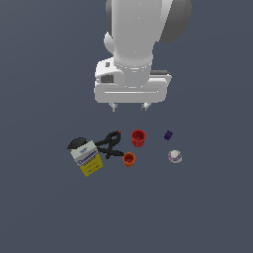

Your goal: Pick up a designated object from a clutter of objects.

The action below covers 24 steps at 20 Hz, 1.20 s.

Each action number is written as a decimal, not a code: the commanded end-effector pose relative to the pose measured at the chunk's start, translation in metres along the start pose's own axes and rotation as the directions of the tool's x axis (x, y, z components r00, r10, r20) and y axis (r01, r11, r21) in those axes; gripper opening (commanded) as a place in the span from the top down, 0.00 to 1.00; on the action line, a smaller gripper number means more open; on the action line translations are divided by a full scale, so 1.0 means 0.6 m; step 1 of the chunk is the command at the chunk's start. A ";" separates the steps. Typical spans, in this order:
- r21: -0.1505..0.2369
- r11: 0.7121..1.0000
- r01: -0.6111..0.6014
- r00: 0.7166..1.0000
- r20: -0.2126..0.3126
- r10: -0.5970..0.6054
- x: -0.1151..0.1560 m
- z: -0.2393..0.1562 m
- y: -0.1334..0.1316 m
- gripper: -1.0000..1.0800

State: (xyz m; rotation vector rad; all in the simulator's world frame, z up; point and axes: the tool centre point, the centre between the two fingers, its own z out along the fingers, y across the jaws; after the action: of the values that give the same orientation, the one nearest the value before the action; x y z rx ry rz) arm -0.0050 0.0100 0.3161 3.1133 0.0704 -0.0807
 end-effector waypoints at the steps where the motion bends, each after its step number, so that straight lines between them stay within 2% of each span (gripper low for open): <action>1: 0.000 1.000 -0.002 1.000 0.000 0.002 0.001 0.001 0.000 0.04; 8: 0.006 0.999 -0.047 0.999 -0.004 0.047 0.018 0.032 -0.001 0.04; 15: 0.019 0.988 -0.155 0.988 -0.013 0.155 0.054 0.107 -0.005 0.04; 19: 0.029 0.969 -0.246 0.969 -0.018 0.246 0.078 0.173 -0.007 0.04; 24: 0.039 0.932 -0.360 0.932 -0.024 0.362 0.101 0.260 -0.008 0.04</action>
State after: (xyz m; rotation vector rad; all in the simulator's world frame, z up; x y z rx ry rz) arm 0.0445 0.0135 0.1723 3.1066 -0.4513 -0.0318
